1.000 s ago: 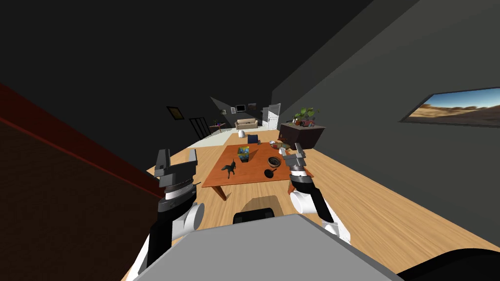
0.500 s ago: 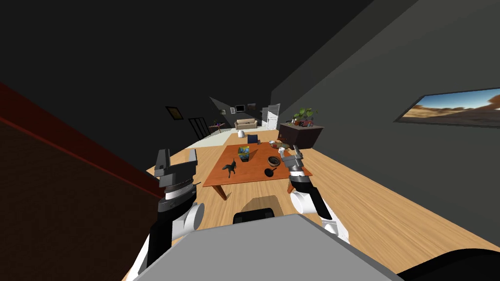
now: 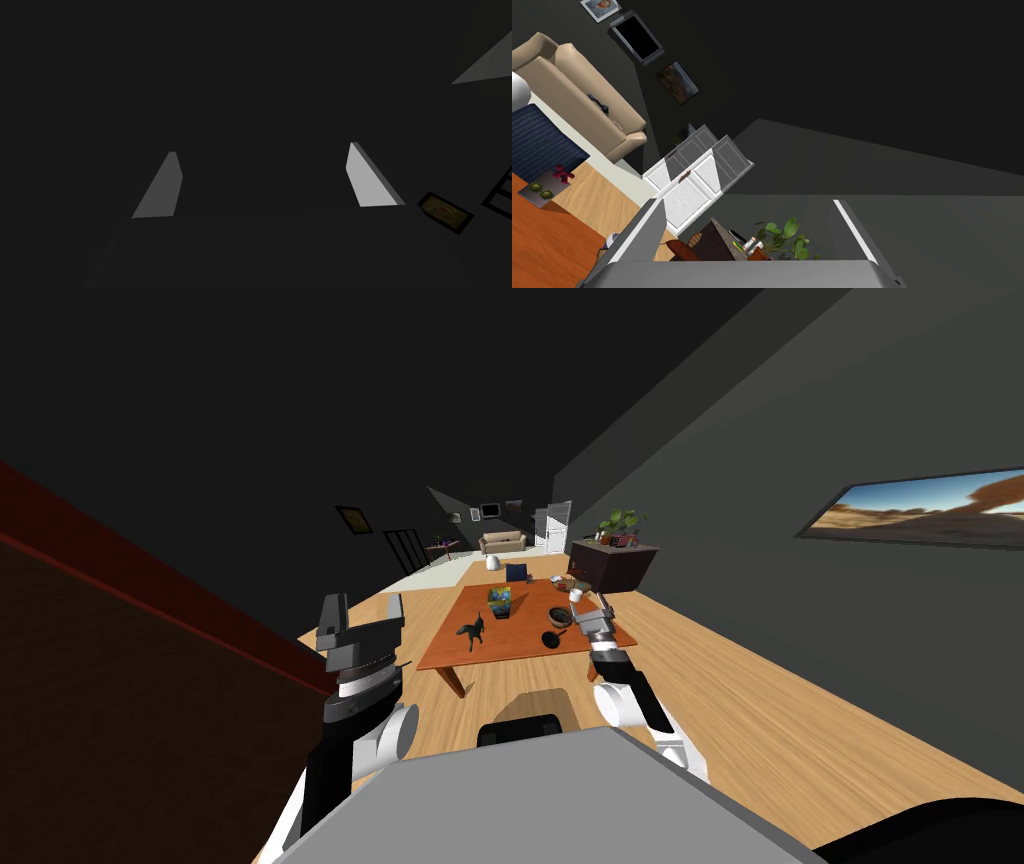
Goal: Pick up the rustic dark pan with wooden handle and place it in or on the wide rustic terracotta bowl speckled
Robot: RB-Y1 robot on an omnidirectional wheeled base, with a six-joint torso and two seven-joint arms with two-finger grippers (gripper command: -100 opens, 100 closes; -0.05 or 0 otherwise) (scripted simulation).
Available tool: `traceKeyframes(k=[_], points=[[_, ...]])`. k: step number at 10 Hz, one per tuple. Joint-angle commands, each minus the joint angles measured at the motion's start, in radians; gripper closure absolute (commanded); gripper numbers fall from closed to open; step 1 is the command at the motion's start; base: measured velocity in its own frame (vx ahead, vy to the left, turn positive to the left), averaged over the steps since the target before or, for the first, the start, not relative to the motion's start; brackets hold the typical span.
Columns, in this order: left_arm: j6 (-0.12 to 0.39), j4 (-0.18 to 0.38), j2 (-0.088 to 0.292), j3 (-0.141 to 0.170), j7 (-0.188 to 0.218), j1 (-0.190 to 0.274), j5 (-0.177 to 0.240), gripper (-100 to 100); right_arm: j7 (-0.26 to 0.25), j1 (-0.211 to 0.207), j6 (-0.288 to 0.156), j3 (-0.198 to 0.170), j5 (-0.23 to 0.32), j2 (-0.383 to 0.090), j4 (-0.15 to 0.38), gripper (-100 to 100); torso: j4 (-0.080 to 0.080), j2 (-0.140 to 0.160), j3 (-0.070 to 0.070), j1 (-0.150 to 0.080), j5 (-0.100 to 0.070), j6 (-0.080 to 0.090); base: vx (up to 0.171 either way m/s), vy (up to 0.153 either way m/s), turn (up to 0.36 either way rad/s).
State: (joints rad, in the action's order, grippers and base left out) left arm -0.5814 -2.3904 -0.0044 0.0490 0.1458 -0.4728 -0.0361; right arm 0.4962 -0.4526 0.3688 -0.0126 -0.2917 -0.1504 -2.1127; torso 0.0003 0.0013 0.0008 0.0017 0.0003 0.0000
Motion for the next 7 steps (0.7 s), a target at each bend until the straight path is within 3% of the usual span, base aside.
traceKeyframes(k=[1,6,7], points=[[0.0,0.0,0.0,0.0,0.0,0.0,0.0,0,0.044,-0.003,-0.013,0.003,-0.017,-0.006,0.009,-100,0.0,0.0,0.0,0.0,0.0,0.0,-0.02,0.024,-0.015],[0.0,0.0,0.0,0.0,0.0,0.0,0.0,0,0.187,0.01,-0.076,0.001,-0.113,-0.015,0.106,-100,0.0,-0.001,0.0,0.0,0.0,0.0,-0.014,0.024,-0.027],[0.0,0.0,0.0,0.0,0.0,0.0,0.0,0,0.212,0.01,-0.076,0.001,-0.113,-0.015,0.106,-100,0.0,-0.001,0.0,0.0,0.0,0.0,-0.012,0.024,0.0]])
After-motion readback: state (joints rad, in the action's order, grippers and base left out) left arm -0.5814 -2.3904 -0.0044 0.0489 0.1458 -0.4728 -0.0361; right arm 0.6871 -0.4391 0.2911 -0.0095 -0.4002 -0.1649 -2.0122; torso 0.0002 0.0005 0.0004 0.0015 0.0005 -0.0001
